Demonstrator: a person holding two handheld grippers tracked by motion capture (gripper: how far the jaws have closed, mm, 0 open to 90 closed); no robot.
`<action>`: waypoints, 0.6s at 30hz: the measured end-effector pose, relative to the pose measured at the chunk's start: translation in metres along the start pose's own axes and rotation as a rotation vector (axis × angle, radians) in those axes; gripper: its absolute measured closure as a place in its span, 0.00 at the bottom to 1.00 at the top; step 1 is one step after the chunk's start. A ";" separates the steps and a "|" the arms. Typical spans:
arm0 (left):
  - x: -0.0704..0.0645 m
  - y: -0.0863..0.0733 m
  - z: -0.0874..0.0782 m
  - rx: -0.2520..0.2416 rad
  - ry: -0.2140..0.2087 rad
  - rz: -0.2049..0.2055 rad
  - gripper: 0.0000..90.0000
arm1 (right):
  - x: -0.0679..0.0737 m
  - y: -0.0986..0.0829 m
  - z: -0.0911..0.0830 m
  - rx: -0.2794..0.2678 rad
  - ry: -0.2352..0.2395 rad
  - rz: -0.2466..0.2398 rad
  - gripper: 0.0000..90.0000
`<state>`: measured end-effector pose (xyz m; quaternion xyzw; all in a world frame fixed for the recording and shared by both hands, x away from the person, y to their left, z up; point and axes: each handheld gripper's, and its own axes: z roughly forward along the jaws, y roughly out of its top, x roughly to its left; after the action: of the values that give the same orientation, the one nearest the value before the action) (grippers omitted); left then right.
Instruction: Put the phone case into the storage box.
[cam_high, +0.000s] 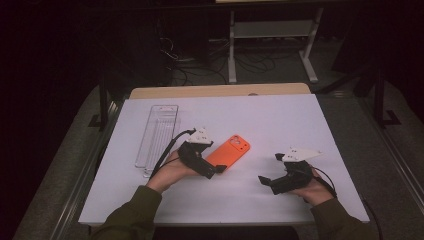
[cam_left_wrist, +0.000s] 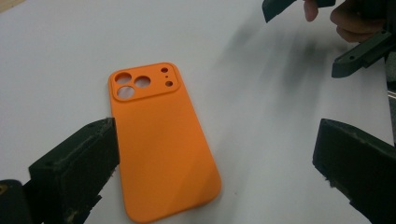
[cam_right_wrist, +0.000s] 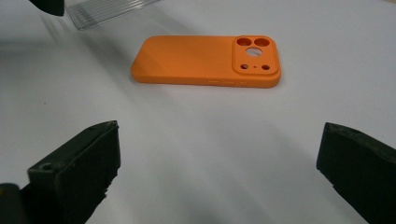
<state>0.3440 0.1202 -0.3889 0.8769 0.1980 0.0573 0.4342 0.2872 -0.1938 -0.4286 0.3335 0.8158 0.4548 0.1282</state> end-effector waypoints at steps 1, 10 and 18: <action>0.000 0.001 0.000 0.002 0.000 0.005 0.00 | 0.000 0.000 0.000 0.000 0.000 0.001 0.00; 0.001 0.007 0.007 -0.005 -0.009 -0.006 0.00 | 0.000 -0.001 0.001 0.006 0.007 0.000 0.00; 0.005 0.007 0.009 0.021 0.000 -0.011 0.00 | 0.000 -0.001 0.001 0.009 0.005 0.007 0.00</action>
<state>0.3530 0.1116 -0.3898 0.8803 0.2034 0.0529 0.4254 0.2875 -0.1933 -0.4302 0.3356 0.8170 0.4525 0.1229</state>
